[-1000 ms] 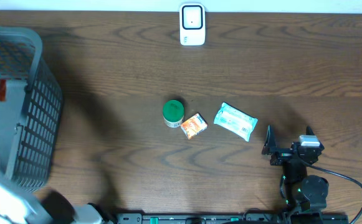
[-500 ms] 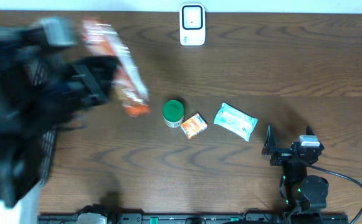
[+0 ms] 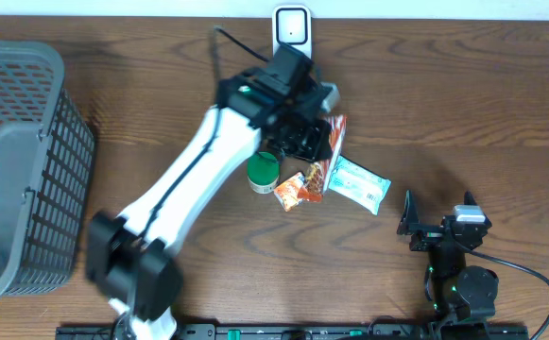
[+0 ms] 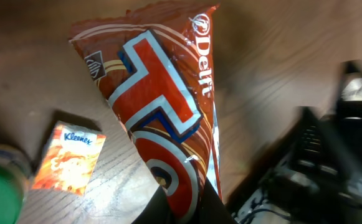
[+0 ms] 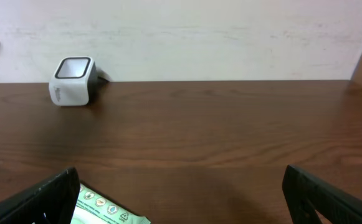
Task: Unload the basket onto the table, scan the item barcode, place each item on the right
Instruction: 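Grasp the red TOP bar with the left gripper and carry it out, then lower the TOP bar left of the jar and open the left gripper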
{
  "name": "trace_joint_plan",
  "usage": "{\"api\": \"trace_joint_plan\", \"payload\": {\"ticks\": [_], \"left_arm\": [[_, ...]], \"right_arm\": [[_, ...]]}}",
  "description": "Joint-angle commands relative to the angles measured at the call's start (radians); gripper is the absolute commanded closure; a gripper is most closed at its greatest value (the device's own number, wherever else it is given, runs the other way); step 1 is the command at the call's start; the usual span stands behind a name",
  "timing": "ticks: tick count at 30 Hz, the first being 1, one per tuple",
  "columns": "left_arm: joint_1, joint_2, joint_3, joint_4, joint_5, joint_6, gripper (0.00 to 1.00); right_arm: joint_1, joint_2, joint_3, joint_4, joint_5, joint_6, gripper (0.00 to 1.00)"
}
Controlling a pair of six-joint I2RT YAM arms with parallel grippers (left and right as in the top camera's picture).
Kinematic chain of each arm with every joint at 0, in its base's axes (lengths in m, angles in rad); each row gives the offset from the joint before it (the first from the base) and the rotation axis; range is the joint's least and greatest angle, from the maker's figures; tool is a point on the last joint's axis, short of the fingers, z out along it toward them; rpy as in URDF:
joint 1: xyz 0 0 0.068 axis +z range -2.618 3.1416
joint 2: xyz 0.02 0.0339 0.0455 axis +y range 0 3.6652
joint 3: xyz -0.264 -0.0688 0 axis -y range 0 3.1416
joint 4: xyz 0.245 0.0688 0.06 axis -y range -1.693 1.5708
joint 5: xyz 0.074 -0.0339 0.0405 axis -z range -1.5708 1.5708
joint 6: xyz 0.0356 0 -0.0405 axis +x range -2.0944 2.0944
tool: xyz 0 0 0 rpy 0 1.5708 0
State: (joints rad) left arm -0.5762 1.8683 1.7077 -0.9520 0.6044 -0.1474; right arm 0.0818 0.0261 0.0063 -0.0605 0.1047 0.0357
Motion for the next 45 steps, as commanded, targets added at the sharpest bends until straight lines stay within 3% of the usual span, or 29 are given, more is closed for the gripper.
{"api": "trace_joint_plan", "payload": {"ticks": [1, 10, 12, 17, 19, 23, 31, 45], "left_arm": [[0.009, 0.065, 0.002, -0.007, 0.007, 0.043, 0.93], [0.136, -0.027, 0.022, -0.005, -0.019, 0.042, 0.93], [0.183, -0.08, 0.022, -0.012, -0.127, 0.027, 0.93], [0.287, -0.14, 0.021, -0.109, -0.6, -0.117, 0.93], [0.316, -0.133, 0.003, -0.156, -0.678, -0.169, 0.93], [0.34, -0.113, -0.105, -0.128, -0.651, -0.174, 0.93], [0.338, -0.091, -0.406, 0.159, -0.466, -0.173, 0.93], [0.278, -0.076, -0.597, 0.455, -0.315, -0.234, 0.92]], "right_arm": [[0.006, -0.002, -0.001, -0.003, 0.002, -0.015, 0.01], [0.006, -0.002, -0.001, -0.003, 0.002, -0.015, 0.01], [0.006, -0.002, -0.001, -0.003, 0.002, -0.015, 0.01], [0.006, -0.002, -0.001, -0.003, 0.002, -0.015, 0.01], [0.006, -0.002, -0.001, -0.003, 0.002, -0.015, 0.01], [0.006, -0.002, -0.001, -0.003, 0.002, -0.015, 0.01], [0.006, -0.002, -0.001, -0.003, 0.002, -0.015, 0.01], [0.006, -0.002, -0.001, -0.003, 0.002, -0.015, 0.01]]}}
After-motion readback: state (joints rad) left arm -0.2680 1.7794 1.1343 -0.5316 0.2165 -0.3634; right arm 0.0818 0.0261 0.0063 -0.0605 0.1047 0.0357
